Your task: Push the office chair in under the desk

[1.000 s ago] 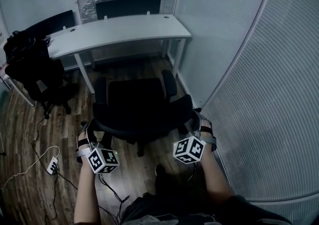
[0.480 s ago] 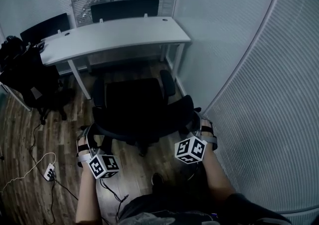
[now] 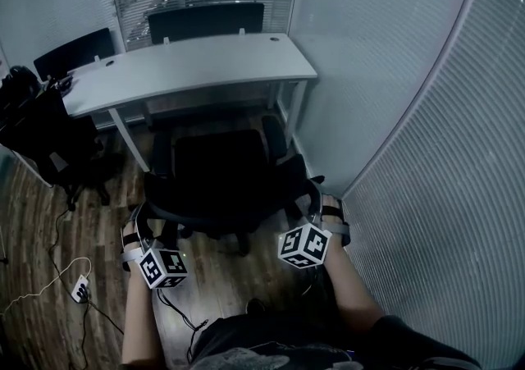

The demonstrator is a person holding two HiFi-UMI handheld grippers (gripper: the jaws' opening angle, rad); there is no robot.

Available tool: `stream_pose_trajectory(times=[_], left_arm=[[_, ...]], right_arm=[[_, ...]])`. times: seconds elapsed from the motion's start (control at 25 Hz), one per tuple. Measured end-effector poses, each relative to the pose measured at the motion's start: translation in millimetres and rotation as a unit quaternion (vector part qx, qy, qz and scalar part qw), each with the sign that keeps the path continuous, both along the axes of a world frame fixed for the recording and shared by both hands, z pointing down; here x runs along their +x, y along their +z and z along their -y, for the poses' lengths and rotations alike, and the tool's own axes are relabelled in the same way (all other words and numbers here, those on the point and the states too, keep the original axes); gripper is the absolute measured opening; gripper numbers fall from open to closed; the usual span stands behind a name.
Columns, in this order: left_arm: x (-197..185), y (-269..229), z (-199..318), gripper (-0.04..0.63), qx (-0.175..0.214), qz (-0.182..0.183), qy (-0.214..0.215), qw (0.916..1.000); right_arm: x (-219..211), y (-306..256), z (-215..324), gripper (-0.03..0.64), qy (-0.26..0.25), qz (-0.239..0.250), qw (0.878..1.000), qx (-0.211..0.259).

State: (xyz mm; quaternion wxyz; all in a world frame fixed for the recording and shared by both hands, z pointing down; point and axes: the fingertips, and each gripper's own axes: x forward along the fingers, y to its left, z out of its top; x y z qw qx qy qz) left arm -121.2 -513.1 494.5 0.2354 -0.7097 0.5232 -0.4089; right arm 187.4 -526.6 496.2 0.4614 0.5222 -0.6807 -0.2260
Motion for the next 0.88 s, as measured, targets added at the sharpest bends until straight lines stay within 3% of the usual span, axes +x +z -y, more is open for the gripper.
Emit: stream_pose_trajectory(times=[0.52, 0.88], left_arm=[[4, 2, 88, 0.310, -0.015, 0.005, -0.017, 0.9997], [-3, 3, 149, 0.308, 0.020, 0.008, -0.004, 0.9998]], right_arm=[[5, 0, 86, 0.304, -0.011, 0.006, 1.000, 0.006], [-2, 3, 146, 0.304, -0.002, 0.003, 1.000, 0.004]])
